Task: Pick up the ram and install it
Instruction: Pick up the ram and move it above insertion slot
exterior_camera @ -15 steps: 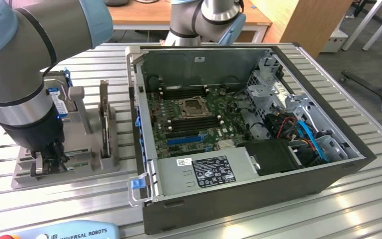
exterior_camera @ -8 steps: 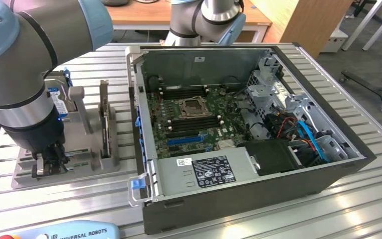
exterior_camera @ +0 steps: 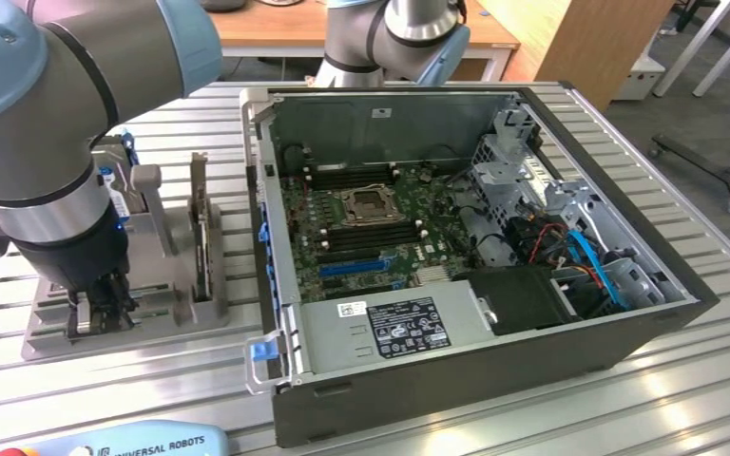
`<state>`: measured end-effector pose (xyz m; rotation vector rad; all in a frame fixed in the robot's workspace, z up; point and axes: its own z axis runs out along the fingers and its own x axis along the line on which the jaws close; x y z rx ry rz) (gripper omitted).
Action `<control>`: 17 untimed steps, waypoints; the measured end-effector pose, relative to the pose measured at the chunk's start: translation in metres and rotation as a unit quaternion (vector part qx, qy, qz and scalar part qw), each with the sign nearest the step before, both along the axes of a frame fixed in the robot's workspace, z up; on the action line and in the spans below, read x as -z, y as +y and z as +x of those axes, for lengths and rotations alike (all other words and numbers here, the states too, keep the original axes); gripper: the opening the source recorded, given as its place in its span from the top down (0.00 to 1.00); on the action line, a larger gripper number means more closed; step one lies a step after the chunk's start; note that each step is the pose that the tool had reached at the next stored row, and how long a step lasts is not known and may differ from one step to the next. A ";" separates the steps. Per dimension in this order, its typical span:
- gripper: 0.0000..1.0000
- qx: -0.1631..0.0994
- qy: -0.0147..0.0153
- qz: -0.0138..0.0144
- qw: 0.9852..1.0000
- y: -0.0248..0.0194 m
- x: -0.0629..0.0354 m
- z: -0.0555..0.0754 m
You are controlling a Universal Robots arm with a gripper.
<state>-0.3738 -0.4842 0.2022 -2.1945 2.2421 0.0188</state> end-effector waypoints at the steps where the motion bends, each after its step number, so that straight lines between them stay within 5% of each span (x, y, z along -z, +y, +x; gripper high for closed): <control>1: 0.71 0.000 0.000 0.000 1.000 0.0000 0.0001 0.001; 17: 0.71 0.000 0.000 0.000 1.000 0.0002 0.0015 0.001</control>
